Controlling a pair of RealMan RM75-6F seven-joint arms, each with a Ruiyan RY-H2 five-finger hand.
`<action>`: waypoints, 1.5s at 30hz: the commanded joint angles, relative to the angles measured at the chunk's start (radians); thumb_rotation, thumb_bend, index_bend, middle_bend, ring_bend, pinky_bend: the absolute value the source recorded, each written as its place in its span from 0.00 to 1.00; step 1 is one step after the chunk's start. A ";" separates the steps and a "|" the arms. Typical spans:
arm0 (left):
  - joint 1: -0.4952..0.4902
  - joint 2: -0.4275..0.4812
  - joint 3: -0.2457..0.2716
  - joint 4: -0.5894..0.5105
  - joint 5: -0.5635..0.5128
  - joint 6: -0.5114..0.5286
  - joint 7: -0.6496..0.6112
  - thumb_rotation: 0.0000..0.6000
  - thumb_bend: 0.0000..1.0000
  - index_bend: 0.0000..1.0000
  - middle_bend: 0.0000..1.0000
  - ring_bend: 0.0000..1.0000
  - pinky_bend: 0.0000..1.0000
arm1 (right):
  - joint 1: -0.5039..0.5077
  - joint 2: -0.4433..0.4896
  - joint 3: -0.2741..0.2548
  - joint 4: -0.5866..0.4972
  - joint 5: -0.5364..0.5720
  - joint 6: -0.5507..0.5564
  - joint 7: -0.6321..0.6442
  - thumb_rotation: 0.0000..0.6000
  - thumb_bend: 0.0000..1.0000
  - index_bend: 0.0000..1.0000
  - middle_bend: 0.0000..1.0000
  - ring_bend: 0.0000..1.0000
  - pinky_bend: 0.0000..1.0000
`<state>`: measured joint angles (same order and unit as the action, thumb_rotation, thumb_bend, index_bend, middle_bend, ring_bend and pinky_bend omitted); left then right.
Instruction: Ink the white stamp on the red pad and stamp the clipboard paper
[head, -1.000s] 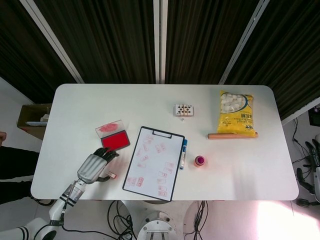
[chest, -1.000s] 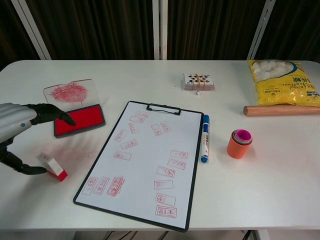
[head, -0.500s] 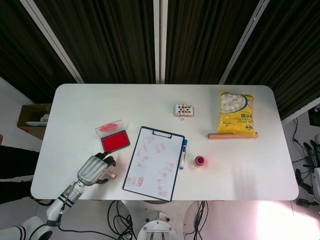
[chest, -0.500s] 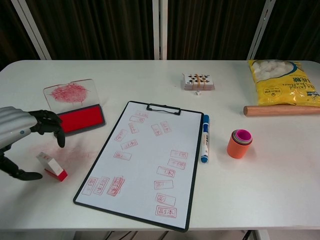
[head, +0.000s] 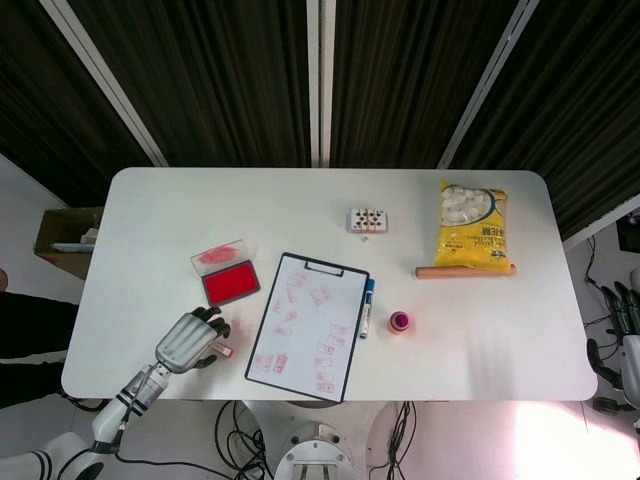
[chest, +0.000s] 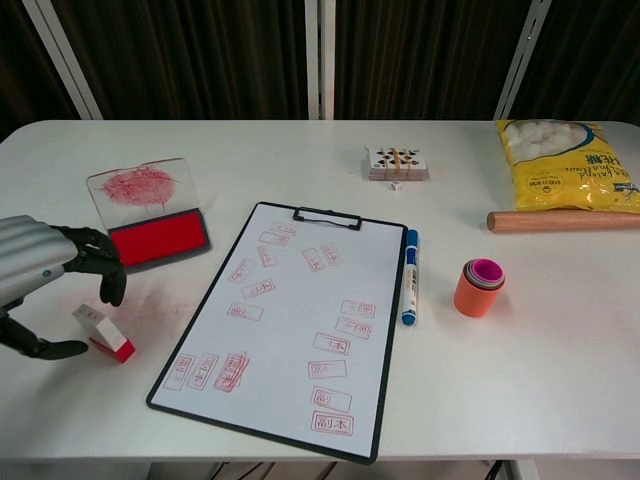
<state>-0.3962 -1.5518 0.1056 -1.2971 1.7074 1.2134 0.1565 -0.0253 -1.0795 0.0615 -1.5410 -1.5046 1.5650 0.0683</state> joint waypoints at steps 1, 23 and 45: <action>-0.001 -0.008 0.005 0.014 0.011 0.008 -0.002 1.00 0.19 0.48 0.48 0.27 0.39 | 0.000 0.000 -0.001 0.000 0.000 -0.001 0.000 1.00 0.38 0.00 0.00 0.00 0.00; -0.011 -0.040 0.015 0.061 0.021 0.019 -0.036 1.00 0.33 0.52 0.53 0.31 0.43 | 0.008 0.002 -0.004 -0.011 0.002 -0.019 -0.016 1.00 0.38 0.00 0.00 0.00 0.00; -0.013 -0.037 0.009 0.071 0.007 0.027 -0.066 1.00 0.36 0.57 0.58 0.36 0.46 | 0.006 -0.001 -0.006 -0.009 0.004 -0.019 -0.015 1.00 0.38 0.00 0.00 0.00 0.00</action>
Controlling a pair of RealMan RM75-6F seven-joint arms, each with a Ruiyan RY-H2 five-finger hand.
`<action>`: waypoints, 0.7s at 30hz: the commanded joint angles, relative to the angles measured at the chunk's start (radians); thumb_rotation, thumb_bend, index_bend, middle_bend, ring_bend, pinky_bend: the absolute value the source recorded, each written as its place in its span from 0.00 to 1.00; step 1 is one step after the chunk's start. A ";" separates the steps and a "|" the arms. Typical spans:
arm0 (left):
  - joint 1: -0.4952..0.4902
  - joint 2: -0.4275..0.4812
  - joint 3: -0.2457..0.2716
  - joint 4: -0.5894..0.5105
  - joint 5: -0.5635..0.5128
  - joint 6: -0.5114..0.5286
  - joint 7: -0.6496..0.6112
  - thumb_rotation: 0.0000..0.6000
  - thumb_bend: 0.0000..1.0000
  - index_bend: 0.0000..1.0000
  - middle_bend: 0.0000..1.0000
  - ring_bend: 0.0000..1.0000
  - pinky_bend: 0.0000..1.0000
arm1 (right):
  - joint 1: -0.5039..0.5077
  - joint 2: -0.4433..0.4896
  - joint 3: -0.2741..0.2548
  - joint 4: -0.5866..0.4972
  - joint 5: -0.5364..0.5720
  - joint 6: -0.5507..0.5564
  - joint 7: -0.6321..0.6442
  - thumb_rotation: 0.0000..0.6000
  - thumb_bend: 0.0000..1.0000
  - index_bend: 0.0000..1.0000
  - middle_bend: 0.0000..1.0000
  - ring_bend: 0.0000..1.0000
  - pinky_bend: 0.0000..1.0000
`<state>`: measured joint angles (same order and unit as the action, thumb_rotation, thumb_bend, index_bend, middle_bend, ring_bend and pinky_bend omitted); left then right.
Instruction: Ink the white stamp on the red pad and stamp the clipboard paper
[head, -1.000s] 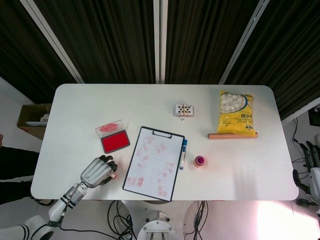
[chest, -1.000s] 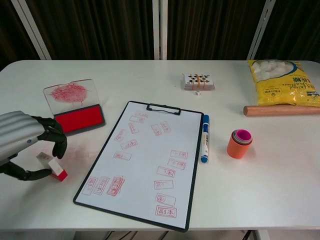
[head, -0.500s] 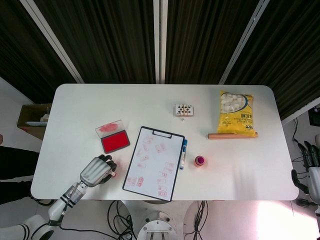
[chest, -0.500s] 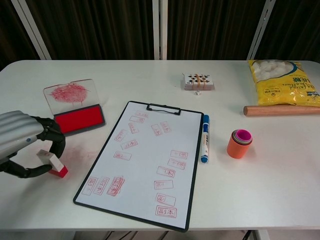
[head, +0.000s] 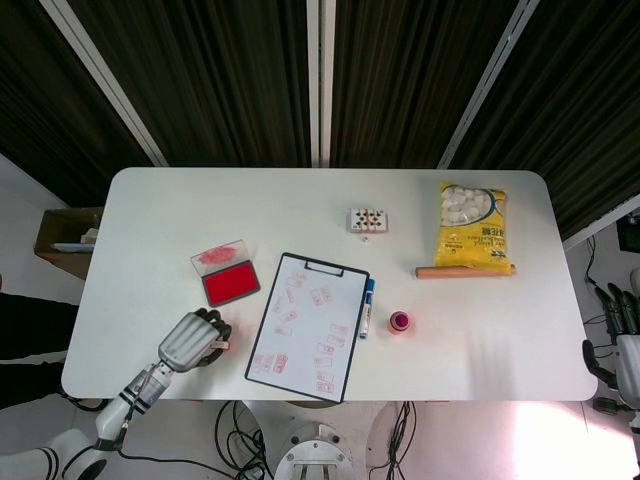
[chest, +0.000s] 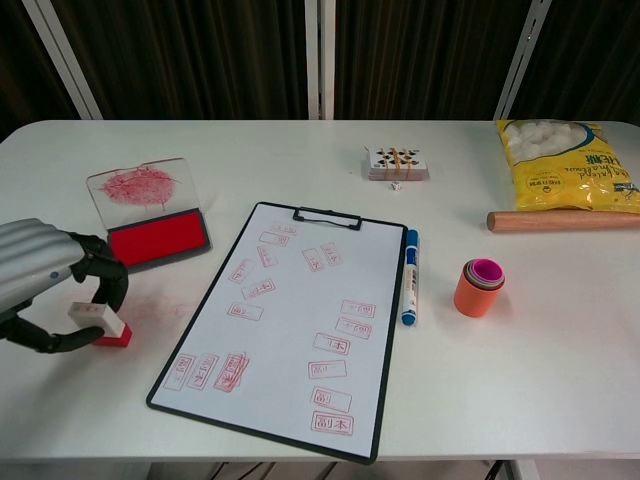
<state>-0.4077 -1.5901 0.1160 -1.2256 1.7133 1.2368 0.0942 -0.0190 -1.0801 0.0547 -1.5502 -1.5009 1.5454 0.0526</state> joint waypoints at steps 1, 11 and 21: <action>-0.002 0.002 -0.003 -0.001 0.002 0.006 -0.006 1.00 0.36 0.58 0.58 0.37 0.47 | -0.001 0.000 0.000 0.001 0.000 0.002 0.001 1.00 0.38 0.00 0.00 0.00 0.00; -0.010 0.003 -0.031 -0.010 -0.005 0.050 -0.137 1.00 0.38 0.61 0.61 0.39 0.48 | 0.000 -0.002 0.001 0.004 0.000 0.001 0.001 1.00 0.38 0.00 0.00 0.00 0.00; -0.085 -0.040 -0.129 0.074 -0.066 0.008 -0.289 1.00 0.39 0.64 0.64 0.42 0.49 | 0.000 0.002 0.000 -0.007 0.002 -0.001 -0.015 1.00 0.38 0.00 0.00 0.00 0.00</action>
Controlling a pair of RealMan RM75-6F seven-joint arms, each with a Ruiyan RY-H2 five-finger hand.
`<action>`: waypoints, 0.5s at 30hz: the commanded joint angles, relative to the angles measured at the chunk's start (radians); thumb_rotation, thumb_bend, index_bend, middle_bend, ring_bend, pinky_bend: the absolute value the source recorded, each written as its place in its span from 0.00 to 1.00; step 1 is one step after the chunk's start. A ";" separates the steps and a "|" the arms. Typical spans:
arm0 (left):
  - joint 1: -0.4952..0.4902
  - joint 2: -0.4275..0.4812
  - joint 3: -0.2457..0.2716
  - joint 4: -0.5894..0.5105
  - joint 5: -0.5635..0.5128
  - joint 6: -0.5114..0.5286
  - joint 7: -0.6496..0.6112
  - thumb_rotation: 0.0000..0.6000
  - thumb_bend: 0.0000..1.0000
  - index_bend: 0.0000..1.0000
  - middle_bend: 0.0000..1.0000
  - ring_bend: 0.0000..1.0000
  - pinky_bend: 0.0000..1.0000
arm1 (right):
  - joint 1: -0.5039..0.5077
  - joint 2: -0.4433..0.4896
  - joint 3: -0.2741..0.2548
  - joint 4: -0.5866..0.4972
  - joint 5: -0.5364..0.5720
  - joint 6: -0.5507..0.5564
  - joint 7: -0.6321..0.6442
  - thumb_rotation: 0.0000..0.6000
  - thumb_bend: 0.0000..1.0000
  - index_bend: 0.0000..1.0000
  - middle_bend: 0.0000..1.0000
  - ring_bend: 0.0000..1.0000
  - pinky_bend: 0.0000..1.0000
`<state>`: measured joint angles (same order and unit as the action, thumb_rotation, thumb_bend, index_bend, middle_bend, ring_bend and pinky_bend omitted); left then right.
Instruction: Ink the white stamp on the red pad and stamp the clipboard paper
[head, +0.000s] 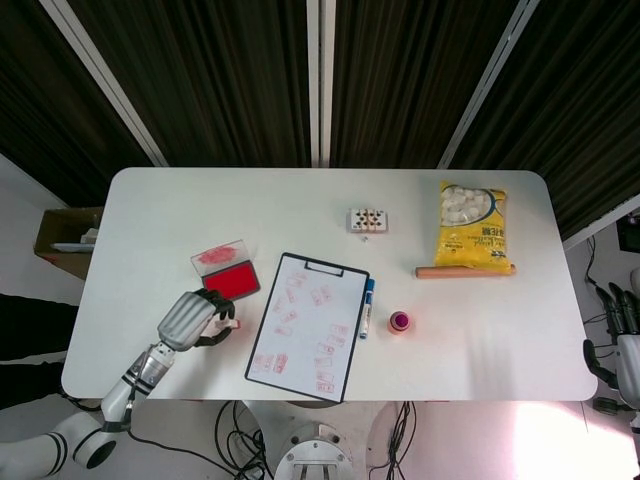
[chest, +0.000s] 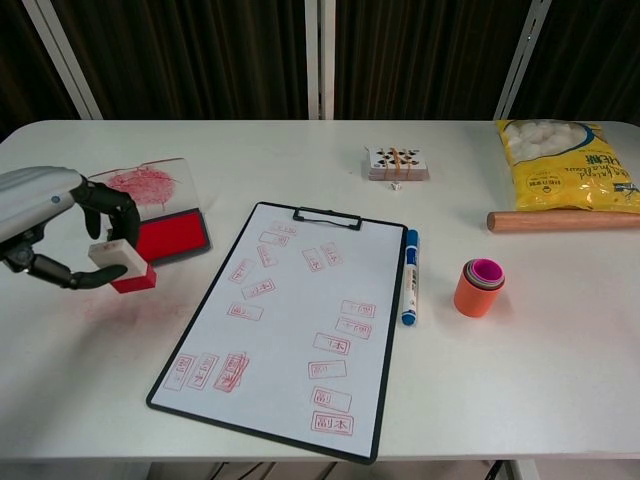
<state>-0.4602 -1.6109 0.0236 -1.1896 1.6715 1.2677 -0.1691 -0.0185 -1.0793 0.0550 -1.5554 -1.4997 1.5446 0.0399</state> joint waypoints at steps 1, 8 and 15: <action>-0.046 -0.026 -0.051 0.055 -0.036 -0.037 -0.037 1.00 0.39 0.64 0.65 0.42 0.49 | -0.001 0.002 0.000 -0.005 0.001 0.001 -0.004 1.00 0.38 0.00 0.00 0.00 0.00; -0.089 -0.079 -0.089 0.172 -0.090 -0.095 -0.108 1.00 0.41 0.64 0.66 0.44 0.51 | -0.002 0.006 0.004 -0.007 0.010 0.001 -0.008 1.00 0.38 0.00 0.00 0.00 0.00; -0.112 -0.142 -0.086 0.262 -0.100 -0.118 -0.126 1.00 0.42 0.66 0.67 0.45 0.51 | 0.004 0.005 0.001 -0.012 0.007 -0.009 -0.016 1.00 0.38 0.00 0.00 0.00 0.00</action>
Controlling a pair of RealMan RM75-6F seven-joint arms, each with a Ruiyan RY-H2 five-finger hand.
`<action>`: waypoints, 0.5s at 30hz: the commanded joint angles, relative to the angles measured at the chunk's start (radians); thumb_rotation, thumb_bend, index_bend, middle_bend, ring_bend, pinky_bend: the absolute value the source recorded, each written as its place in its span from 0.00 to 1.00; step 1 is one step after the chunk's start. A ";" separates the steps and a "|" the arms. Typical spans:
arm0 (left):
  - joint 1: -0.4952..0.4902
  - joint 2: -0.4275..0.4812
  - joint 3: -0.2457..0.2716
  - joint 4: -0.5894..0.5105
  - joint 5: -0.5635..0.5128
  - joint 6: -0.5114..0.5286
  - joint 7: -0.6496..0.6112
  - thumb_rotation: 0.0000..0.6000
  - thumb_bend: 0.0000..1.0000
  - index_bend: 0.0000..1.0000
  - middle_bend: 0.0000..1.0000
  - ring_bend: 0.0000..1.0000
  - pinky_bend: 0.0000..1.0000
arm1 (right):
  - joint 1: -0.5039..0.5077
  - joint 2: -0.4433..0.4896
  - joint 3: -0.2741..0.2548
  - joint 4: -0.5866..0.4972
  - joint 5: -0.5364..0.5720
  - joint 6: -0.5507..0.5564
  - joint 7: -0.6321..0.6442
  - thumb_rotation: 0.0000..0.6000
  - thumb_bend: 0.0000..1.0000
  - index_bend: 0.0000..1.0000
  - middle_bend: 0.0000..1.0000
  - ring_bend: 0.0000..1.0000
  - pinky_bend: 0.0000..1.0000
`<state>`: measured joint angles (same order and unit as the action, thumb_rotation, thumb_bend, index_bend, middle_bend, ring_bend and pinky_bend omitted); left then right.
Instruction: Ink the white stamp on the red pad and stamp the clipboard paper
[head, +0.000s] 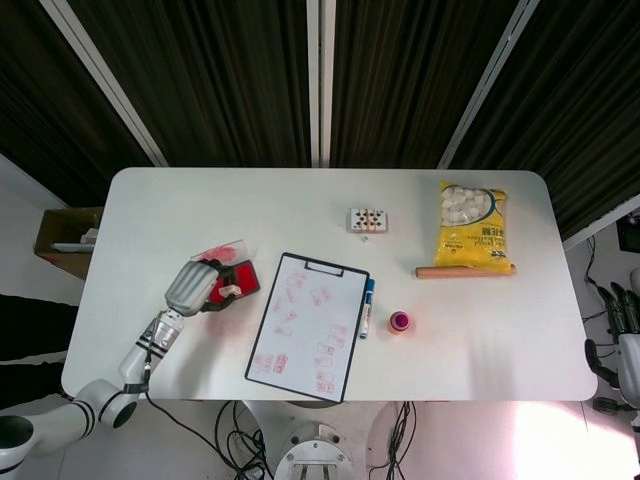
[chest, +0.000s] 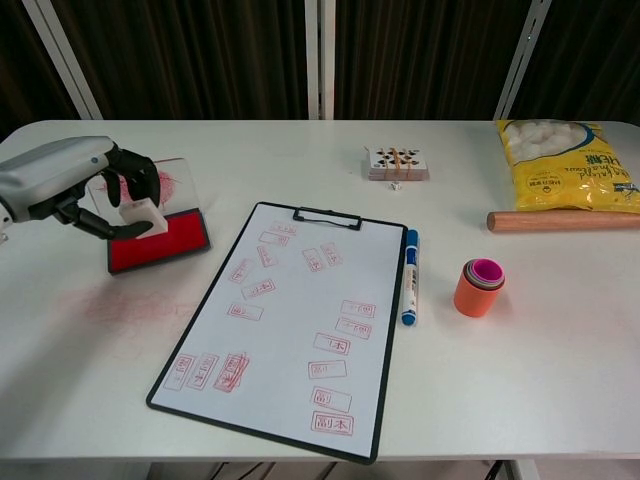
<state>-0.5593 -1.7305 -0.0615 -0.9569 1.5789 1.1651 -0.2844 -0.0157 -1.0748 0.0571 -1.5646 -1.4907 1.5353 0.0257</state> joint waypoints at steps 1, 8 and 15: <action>-0.017 -0.028 -0.001 0.040 -0.009 -0.019 -0.013 1.00 0.42 0.66 0.67 0.45 0.51 | 0.001 0.001 -0.001 -0.005 -0.004 0.000 -0.003 1.00 0.38 0.00 0.00 0.00 0.00; -0.036 -0.061 -0.004 0.126 -0.016 -0.024 -0.034 1.00 0.43 0.66 0.67 0.45 0.51 | -0.002 0.011 -0.001 -0.014 0.000 0.003 -0.003 1.00 0.38 0.00 0.00 0.00 0.00; -0.042 -0.081 -0.001 0.190 -0.045 -0.069 -0.064 1.00 0.45 0.66 0.68 0.45 0.51 | 0.000 0.009 -0.002 -0.014 0.000 -0.002 -0.001 1.00 0.39 0.00 0.00 0.00 0.00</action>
<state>-0.6005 -1.8068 -0.0645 -0.7739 1.5387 1.1029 -0.3424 -0.0155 -1.0657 0.0555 -1.5785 -1.4902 1.5329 0.0250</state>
